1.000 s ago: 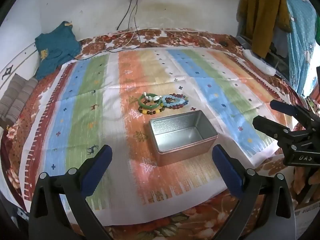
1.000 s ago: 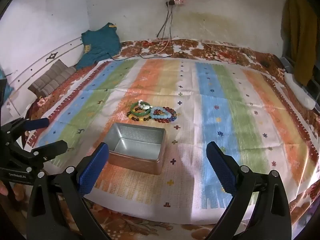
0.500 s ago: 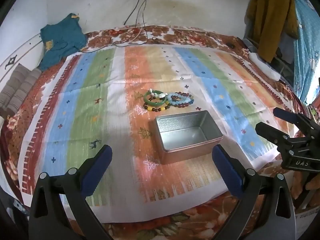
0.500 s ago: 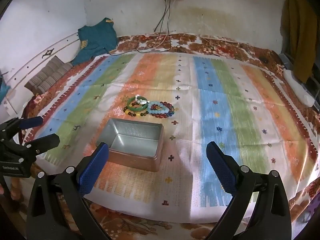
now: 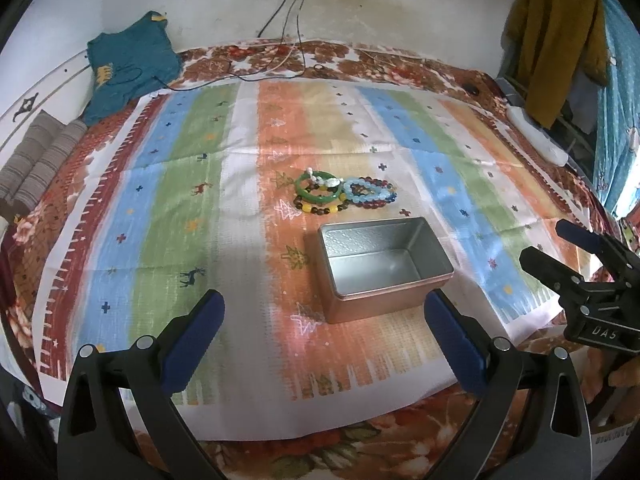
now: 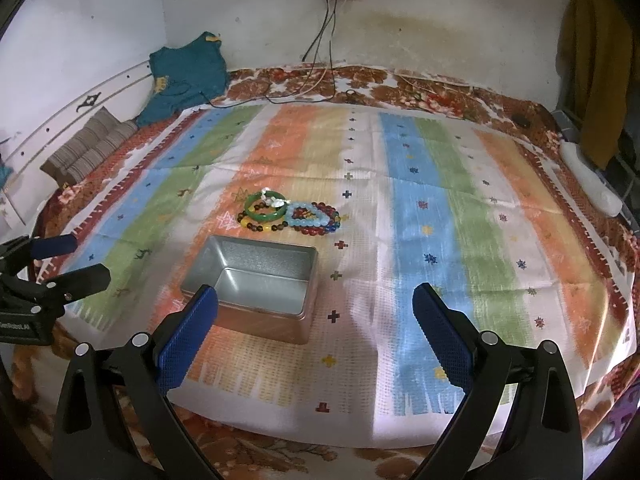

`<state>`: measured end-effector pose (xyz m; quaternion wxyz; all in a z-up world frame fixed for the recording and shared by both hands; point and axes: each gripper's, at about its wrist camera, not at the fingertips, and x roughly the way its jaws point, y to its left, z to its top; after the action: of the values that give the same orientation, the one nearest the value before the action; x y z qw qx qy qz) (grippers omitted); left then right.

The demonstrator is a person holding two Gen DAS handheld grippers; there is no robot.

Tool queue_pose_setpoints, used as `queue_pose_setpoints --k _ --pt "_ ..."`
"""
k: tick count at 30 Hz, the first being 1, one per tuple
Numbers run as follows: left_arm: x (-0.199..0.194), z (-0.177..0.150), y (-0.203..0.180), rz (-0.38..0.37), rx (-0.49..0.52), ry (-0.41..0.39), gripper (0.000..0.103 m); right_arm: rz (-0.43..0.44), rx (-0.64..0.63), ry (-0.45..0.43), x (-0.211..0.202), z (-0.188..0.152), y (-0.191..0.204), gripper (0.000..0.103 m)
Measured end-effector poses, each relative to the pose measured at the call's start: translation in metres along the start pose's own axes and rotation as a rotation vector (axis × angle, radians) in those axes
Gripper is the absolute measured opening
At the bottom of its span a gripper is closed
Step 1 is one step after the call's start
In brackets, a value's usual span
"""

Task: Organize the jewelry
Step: 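Move both tools toward the bracelet pile beside the silver tin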

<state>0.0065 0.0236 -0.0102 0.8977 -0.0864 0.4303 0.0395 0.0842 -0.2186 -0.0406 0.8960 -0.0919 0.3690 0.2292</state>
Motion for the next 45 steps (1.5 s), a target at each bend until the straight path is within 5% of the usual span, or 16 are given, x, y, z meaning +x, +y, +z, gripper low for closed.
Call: queue_pose_setpoints --k 25,45 --pt "0.003 0.016 0.007 0.078 -0.046 -0.011 0.097 -0.028 0.015 0.034 0.021 0.012 -0.007 0.099" --pt "0.050 0.079 0.011 0.103 -0.044 0.007 0.097 -0.001 0.017 0.098 0.061 0.042 -0.011 0.099"
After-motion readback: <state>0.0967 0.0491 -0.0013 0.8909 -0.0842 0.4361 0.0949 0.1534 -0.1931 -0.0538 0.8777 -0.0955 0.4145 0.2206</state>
